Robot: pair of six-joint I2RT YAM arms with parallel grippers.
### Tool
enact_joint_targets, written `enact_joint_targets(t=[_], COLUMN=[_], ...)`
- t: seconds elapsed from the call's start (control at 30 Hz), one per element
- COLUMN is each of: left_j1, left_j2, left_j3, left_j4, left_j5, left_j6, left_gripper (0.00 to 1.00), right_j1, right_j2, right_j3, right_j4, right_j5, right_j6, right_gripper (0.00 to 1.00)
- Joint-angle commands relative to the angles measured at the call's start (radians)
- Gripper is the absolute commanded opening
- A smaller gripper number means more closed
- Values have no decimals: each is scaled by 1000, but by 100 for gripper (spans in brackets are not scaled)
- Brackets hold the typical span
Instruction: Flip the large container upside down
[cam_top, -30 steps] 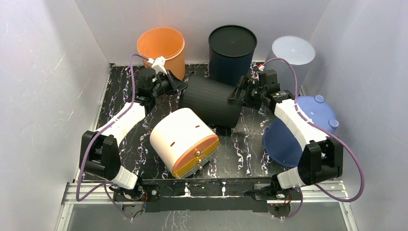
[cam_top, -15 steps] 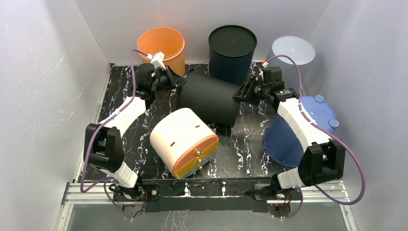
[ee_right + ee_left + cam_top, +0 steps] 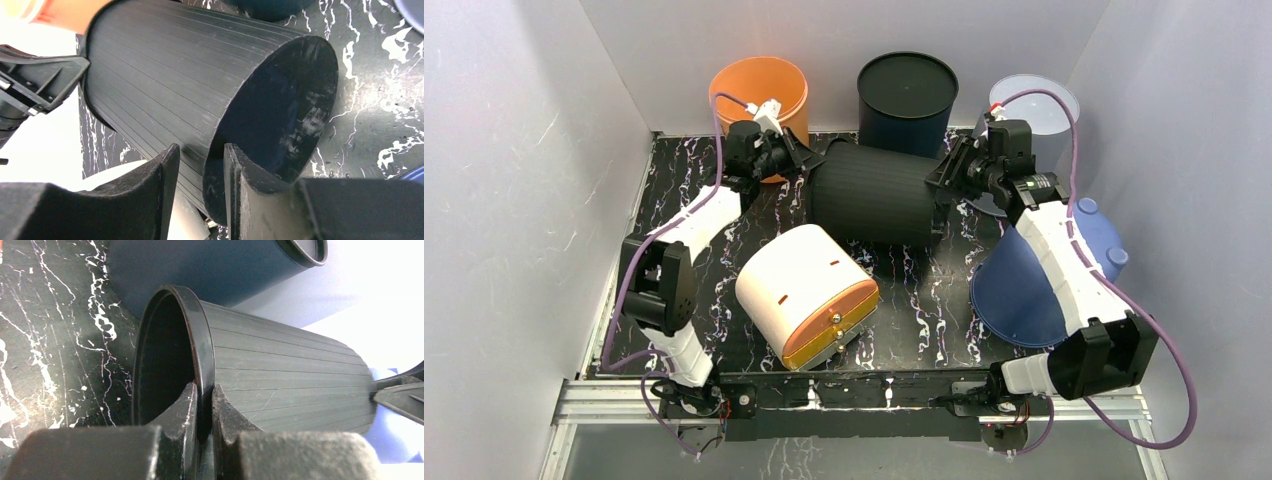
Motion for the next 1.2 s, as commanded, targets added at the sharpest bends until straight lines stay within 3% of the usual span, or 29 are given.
enact_joint_targets(t=[0.0, 0.33, 0.53, 0.8, 1.07, 1.17], left_j1=[-162, -244, -265, -266, -256, -241], left_j2=[58, 145, 214, 244, 205, 169], left_j3=[27, 73, 84, 117, 203, 265], left_j4=[-111, -53, -12, -62, -196, -261], left_j5=[176, 205, 222, 208, 127, 95], left_j6=[38, -19, -53, -26, 62, 102], left_gripper=[0, 0, 3, 16, 29, 36], right_j1=[46, 52, 57, 61, 61, 62], right_j2=[-46, 2, 15, 11, 43, 49], right_j3=[141, 247, 202, 145, 239, 300], right_j4=[239, 258, 274, 255, 156, 70], right_j5=[-162, -156, -155, -139, -114, -40], right_j6=[62, 59, 54, 27, -57, -126], right_gripper=[32, 33, 35, 36, 40, 47])
